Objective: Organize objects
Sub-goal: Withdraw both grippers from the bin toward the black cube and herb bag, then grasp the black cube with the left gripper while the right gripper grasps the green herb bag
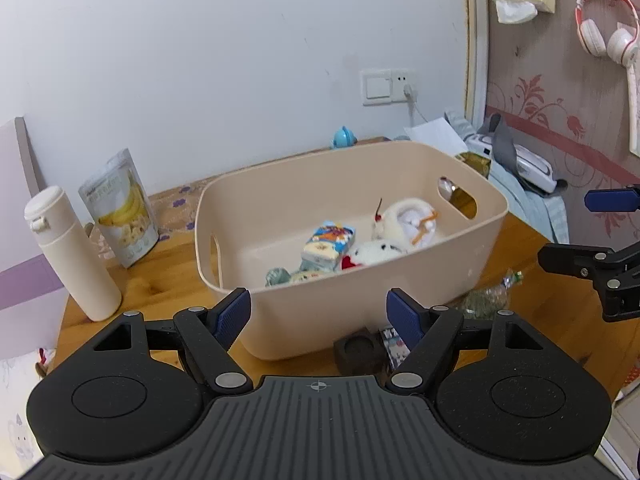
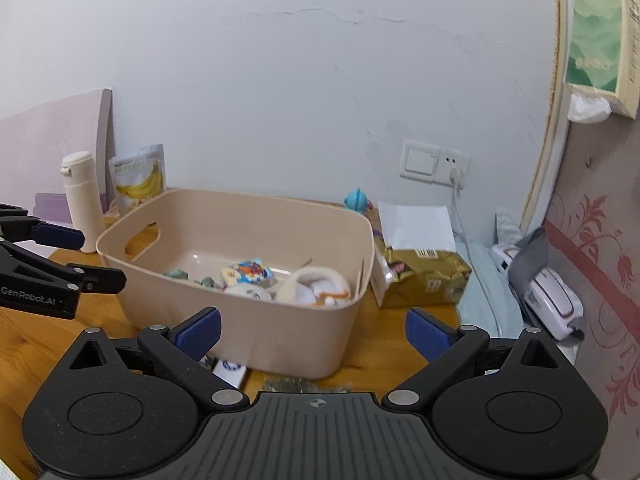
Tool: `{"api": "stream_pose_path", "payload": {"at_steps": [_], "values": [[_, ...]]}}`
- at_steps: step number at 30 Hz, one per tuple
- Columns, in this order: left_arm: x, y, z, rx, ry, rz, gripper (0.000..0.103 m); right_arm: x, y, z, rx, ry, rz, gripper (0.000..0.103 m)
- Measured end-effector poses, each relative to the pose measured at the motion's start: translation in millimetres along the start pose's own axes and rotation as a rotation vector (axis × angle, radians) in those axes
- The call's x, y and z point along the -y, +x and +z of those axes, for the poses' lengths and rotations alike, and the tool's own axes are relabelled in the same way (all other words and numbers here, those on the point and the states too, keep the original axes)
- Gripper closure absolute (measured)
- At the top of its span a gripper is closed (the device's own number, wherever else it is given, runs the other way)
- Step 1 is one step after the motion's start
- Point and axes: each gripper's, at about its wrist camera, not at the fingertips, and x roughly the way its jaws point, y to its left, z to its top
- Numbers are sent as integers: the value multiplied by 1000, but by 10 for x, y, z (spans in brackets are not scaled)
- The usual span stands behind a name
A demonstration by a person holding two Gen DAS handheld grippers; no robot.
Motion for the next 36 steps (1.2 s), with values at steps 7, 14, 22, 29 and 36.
{"api": "stream_pose_path", "payload": {"at_steps": [7, 14, 22, 29, 36], "values": [[33, 44, -157, -27, 1, -20, 27, -16, -20, -206, -40, 12, -5, 3], [65, 111, -326, -62, -4, -33, 27, -34, 15, -344, -81, 5, -8, 2], [60, 283, -562, -134, -4, -39, 27, -48, 134, -530, -141, 4, -6, 2], [53, 441, -659, -174, -13, -52, 27, -92, 307, -644, -196, 0, 7, 3], [82, 653, -708, -202, -28, -60, 27, -122, 504, -730, -243, -6, 3, 2]]}}
